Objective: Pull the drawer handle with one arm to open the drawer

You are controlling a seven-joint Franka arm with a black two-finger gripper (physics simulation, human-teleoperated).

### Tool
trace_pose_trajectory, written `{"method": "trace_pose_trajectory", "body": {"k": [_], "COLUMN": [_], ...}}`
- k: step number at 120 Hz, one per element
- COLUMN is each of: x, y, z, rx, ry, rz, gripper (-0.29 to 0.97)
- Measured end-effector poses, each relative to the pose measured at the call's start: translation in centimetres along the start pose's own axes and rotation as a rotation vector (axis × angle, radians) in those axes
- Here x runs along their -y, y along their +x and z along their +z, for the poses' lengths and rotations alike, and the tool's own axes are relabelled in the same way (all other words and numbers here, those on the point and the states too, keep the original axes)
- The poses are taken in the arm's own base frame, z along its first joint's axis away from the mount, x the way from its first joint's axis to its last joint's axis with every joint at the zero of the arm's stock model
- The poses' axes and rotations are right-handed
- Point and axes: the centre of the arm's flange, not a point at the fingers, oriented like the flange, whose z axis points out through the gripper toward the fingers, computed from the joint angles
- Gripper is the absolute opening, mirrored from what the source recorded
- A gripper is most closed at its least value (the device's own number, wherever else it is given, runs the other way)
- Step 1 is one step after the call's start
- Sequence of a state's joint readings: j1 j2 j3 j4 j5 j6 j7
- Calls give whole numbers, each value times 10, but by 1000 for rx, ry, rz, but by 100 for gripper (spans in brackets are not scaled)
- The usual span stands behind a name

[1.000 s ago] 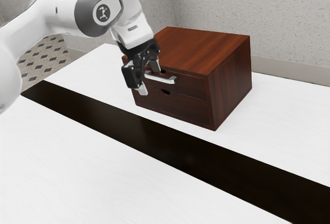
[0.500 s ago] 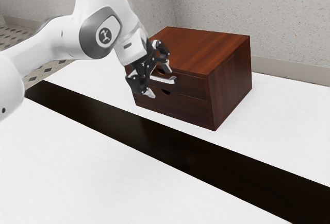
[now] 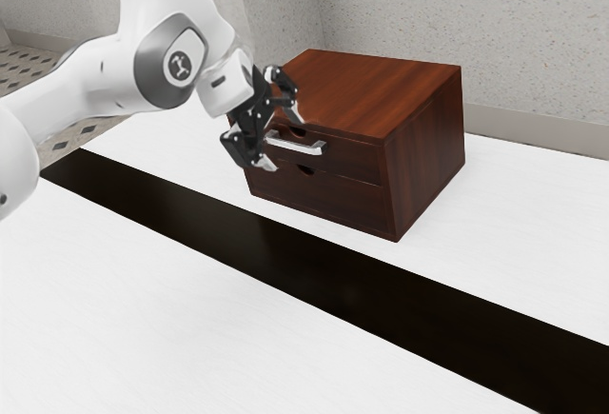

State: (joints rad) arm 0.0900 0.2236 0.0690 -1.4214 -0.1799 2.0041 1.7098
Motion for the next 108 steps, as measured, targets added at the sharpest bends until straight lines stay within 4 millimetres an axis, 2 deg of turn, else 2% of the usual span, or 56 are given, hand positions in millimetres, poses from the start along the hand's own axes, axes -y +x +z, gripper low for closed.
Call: {"method": "trace_pose_trajectory", "body": {"k": [34,44,68,77,108], "x": [-7,-8,-5,4,17], "y": [-20,-23,-25,-23,-14], "z": [3,10,26,33,39], "rx": [13,18,60,67,74], "ry": [-51,-68,-92,-83,-48], "rz": [-47,-52,-39,-32,-15], "gripper": [68,68,64,64,62]}}
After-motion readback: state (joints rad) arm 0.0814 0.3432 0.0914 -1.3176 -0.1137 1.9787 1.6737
